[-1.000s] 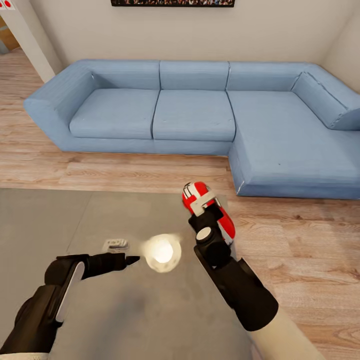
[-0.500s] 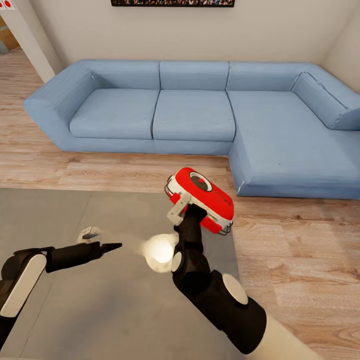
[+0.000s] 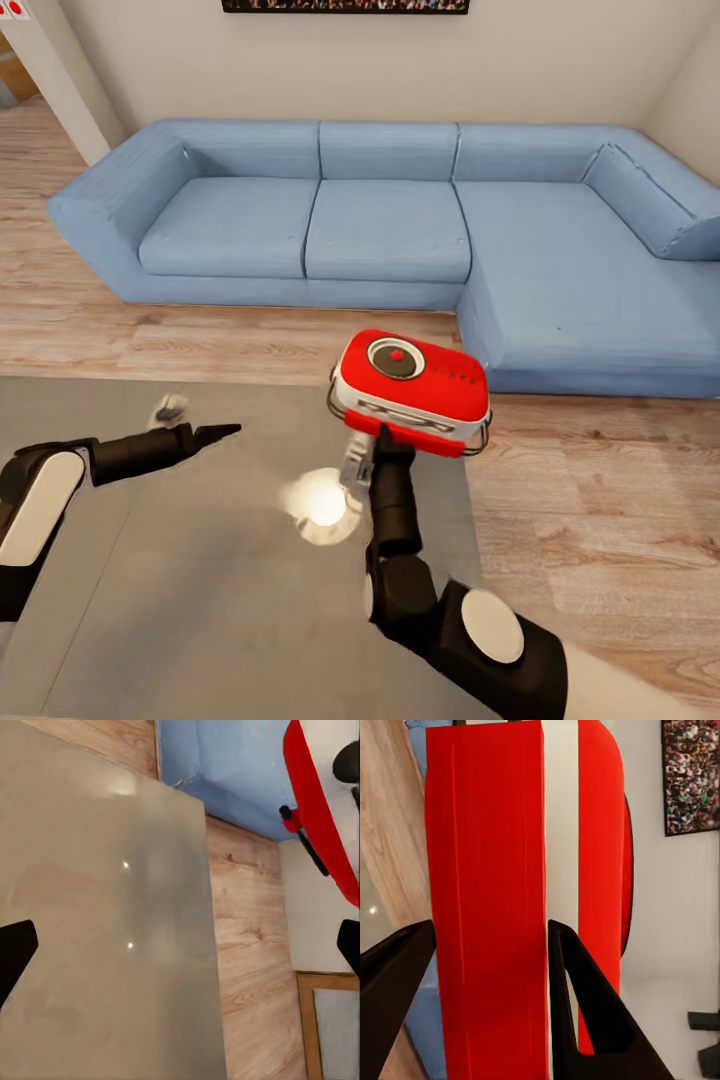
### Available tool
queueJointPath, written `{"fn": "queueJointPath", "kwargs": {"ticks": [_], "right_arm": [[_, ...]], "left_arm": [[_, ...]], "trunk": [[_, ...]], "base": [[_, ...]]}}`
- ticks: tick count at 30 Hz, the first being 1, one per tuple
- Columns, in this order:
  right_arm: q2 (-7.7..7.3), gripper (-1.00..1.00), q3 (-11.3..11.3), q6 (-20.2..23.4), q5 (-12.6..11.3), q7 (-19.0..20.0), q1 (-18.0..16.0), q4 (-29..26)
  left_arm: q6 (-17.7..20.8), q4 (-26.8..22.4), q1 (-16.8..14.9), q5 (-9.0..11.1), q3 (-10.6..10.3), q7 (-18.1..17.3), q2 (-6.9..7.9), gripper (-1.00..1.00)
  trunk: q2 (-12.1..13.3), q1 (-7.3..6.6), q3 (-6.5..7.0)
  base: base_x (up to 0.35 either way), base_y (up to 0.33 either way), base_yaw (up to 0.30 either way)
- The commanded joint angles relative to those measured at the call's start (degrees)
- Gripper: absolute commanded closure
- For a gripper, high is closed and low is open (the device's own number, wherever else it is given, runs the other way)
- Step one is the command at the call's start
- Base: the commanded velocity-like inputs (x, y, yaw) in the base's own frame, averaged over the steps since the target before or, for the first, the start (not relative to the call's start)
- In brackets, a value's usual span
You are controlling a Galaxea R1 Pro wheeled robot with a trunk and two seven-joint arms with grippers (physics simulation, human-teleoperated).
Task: Turn on the radio receiver that's on the table in the living room.
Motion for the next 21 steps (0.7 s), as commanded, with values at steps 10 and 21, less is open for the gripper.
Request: {"fn": "queueJointPath", "kwargs": {"ticks": [10,21], "right_arm": [[-4.82,1.00,4.45,0.14,1.43,-0.34,-0.23,-0.14],[-3.80,1.00,10.57,0.14,1.30,-0.23,0.67,-0.22]], "left_arm": [[0.00,8.64,-6.05,2.23,0.00,0.06,2.61,-1.00],[0.00,8.19,-6.24,9.73,-0.25,0.27,2.64,-1.00]], "trunk": [[0.00,0.00,0.00],[0.00,0.00,0.00]], "base": [[0.000,0.000,0.000],[0.000,0.000,0.000]]}}
